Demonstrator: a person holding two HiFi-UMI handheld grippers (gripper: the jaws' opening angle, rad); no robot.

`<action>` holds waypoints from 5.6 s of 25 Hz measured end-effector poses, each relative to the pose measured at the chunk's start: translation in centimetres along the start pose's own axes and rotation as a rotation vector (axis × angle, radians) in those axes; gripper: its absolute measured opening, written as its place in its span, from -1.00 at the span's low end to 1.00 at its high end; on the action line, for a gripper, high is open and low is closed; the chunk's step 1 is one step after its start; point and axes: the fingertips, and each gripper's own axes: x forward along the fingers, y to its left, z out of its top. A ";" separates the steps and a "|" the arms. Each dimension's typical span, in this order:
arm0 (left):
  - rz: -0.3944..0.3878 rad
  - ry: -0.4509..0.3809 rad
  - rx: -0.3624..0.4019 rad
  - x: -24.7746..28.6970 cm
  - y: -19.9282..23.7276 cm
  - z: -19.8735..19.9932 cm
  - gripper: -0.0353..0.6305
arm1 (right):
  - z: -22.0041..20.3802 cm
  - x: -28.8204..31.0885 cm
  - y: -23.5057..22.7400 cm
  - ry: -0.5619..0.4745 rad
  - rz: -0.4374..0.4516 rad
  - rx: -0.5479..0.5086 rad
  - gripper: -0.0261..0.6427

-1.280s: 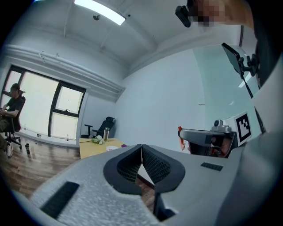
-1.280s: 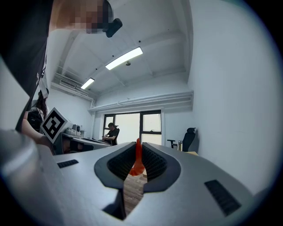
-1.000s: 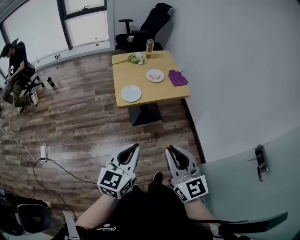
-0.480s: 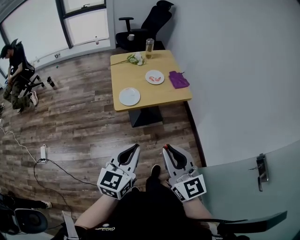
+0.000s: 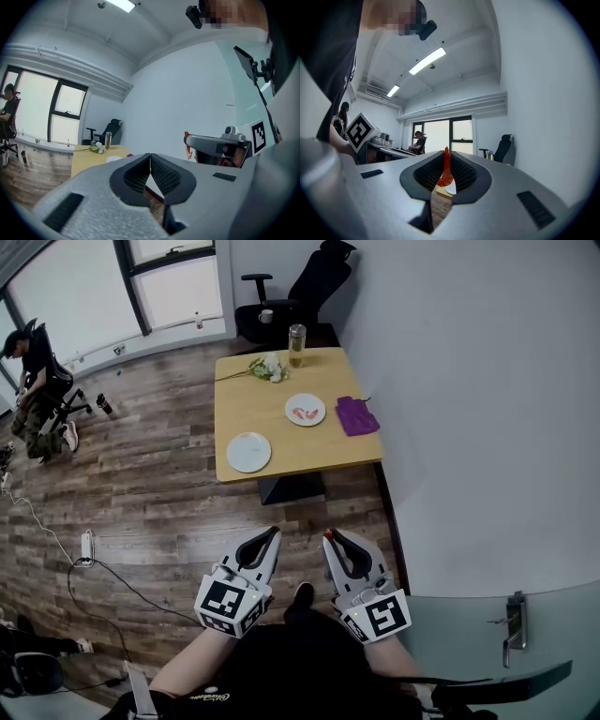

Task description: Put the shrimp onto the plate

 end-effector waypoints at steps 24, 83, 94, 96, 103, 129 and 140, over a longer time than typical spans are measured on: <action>0.103 -0.053 0.067 12.3 1.5 4.4 -0.88 | 0.6 4.8 -13.1 -0.062 0.069 -0.006 -0.80; 0.049 -0.040 0.055 33.4 24.3 11.8 -0.88 | 0.7 33.9 -27.2 -0.011 0.041 0.052 -0.80; 0.073 -0.015 0.022 33.7 25.7 10.2 -0.88 | -1.7 35.0 -26.8 0.049 0.064 0.058 -0.79; 0.082 -0.001 0.039 33.8 25.9 9.7 -0.88 | -2.4 35.2 -26.7 0.065 0.069 0.071 -0.79; 0.063 0.051 0.014 34.8 25.7 6.9 -0.88 | -5.2 35.6 -26.8 0.127 0.073 0.105 -0.79; 0.075 0.128 -0.035 36.2 27.7 2.0 -0.88 | -19.0 41.5 -30.3 0.463 0.180 -0.099 -0.79; 0.078 0.131 -0.041 36.6 28.3 1.7 -0.88 | -25.9 44.1 -31.3 0.649 0.271 -0.287 -0.79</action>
